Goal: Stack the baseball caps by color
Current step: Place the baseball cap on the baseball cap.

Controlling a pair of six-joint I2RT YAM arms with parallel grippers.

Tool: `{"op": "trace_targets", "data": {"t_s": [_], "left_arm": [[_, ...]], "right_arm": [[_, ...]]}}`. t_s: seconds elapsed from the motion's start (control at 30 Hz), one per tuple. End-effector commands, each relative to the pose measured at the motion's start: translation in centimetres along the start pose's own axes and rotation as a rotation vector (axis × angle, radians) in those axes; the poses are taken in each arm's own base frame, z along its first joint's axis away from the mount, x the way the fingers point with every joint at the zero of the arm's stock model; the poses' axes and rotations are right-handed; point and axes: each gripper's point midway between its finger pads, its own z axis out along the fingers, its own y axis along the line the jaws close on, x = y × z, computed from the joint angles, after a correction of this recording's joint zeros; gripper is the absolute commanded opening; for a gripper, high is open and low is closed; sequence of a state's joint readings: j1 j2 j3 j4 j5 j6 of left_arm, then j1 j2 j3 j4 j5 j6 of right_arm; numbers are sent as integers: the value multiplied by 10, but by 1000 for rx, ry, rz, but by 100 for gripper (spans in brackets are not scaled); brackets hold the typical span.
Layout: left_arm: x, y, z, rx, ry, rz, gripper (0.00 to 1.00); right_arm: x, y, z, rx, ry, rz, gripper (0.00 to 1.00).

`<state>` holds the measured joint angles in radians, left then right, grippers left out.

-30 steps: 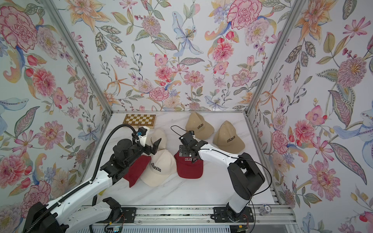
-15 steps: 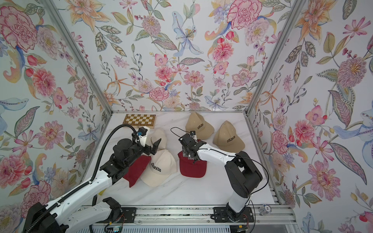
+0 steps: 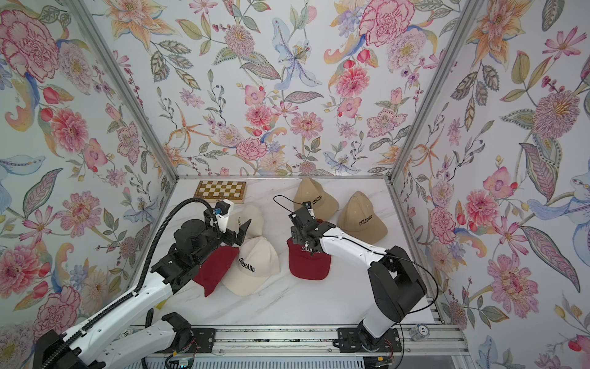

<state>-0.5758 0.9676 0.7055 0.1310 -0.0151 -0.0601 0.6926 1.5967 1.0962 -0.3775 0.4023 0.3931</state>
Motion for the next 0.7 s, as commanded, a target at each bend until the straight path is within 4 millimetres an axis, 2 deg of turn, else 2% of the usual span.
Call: {"op": "trace_targets", "data": {"t_s": [0.0,0.2,0.33,0.53,0.67], "left_arm": [[-7,6,-5,-27,-3,9,100],[-6,6,-5,-28,17,-6,100],[-8,9,-11,-41,4,-17,100],[-8,13,-22,-57,2,-24,100],[-8,16,-30,-67,1,-28,100]], "right_arm": [[-3,8,-3,-73,-13,-15,99],[7,17,5,-144,6,3,99],[5,29,8,-194,12,-8,99],[-7,43,-3,-252,-24,-24,99],[-13,46,-10,-264,-34,-30,99]]}}
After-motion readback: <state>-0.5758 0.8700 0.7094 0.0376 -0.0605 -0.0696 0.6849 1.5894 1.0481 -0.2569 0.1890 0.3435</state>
